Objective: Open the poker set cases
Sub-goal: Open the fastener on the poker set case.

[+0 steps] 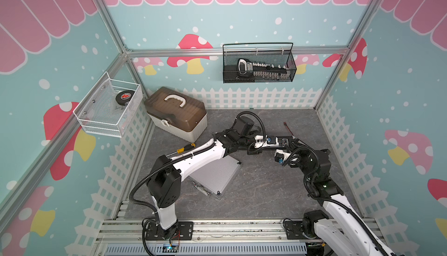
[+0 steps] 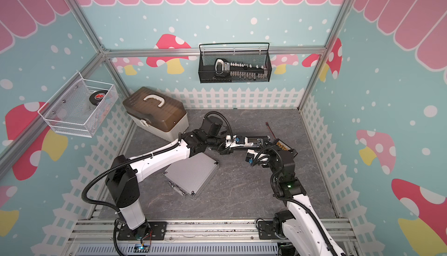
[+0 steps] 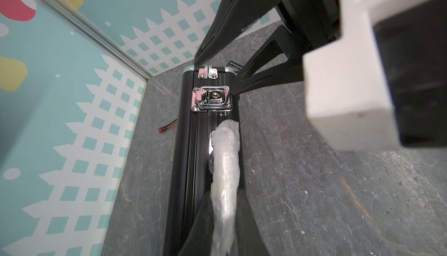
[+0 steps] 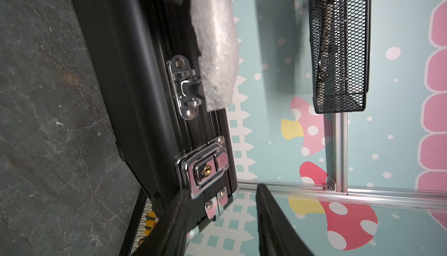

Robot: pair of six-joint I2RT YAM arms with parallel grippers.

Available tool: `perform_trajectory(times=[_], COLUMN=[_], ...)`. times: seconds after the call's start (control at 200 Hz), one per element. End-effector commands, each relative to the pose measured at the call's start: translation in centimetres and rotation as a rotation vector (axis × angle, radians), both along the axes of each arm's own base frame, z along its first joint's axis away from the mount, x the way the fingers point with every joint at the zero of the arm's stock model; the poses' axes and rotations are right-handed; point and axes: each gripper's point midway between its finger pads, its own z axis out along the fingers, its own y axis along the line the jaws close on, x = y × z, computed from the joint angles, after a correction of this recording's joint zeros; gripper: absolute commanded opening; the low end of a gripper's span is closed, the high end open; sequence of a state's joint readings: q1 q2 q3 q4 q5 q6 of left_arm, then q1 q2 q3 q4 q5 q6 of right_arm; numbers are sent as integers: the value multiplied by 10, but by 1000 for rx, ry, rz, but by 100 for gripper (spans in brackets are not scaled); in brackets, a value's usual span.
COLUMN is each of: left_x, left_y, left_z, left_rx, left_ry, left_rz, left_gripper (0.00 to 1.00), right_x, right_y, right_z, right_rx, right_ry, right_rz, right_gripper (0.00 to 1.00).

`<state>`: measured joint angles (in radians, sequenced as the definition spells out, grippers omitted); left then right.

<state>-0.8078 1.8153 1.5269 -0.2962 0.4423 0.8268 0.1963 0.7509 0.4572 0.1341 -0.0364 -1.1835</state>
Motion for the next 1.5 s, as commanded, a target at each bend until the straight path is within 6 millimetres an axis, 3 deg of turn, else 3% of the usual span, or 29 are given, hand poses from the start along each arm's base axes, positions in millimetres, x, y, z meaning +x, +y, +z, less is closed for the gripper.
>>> perform_trajectory(times=[0.0,0.395,0.8,1.226,1.496], left_x=[-41,-48,-50,-53,-52], left_y=[-14,-15,-15,-17,-17], left_z=[13,2,-2,-10,-11], left_rx=[-39,-12,-3,11,18], left_ry=[26,38,49,58,53], left_rz=[-185,-210,-218,-230,-225], left_gripper=[0,0,0,0,0], right_x=[7,13,9,9,7], right_y=[-1,-6,-7,-5,-7], right_z=[38,68,80,110,100], right_rx=[41,89,106,179,169], right_ry=[-151,-243,-279,-357,-334], right_rz=[-17,-56,-57,-47,-56], right_gripper=[43,41,39,39,39])
